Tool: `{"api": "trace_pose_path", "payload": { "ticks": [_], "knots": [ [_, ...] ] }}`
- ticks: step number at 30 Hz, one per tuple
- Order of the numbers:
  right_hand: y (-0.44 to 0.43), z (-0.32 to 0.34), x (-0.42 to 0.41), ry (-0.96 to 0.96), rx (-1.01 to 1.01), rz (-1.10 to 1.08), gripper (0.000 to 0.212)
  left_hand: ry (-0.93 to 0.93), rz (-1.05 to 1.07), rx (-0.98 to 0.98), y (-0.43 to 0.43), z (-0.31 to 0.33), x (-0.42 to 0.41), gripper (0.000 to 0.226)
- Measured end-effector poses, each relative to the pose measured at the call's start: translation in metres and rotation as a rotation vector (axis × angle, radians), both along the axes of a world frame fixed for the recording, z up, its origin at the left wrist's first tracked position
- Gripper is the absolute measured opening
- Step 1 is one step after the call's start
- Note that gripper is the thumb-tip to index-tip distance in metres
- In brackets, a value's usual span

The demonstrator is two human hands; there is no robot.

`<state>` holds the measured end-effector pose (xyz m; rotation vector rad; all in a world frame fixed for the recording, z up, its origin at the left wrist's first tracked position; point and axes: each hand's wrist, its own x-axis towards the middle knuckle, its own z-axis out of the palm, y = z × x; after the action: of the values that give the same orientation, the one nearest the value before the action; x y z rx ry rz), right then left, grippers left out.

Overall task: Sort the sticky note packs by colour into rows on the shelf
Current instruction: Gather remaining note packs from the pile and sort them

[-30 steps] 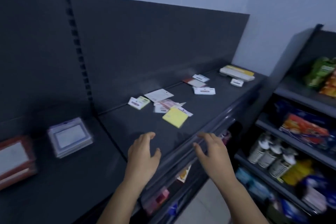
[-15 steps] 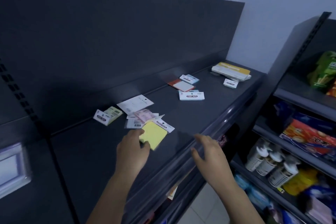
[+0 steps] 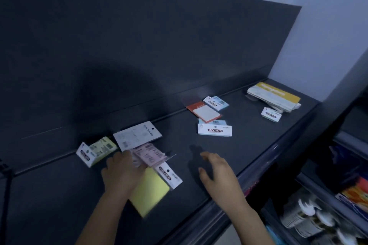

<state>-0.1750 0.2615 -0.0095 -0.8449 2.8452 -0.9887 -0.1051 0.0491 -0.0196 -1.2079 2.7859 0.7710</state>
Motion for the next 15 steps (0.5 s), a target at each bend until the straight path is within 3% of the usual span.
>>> {"api": "trace_pose_path", "payload": {
  "ticks": [6,10,15],
  "knots": [
    [0.023,-0.004,-0.069,0.019,-0.011,0.118,0.038,-0.06,0.253,0.092,0.01,0.006,-0.026,0.08],
    [0.049,-0.003,-0.113,0.039,-0.029,0.165,0.035,-0.047,0.463,0.253,0.002,0.0,-0.038,0.093],
    [0.054,-0.006,-0.153,0.065,-0.042,0.15,0.034,0.171,0.632,0.426,0.007,0.007,-0.036,0.075]
  ]
}}
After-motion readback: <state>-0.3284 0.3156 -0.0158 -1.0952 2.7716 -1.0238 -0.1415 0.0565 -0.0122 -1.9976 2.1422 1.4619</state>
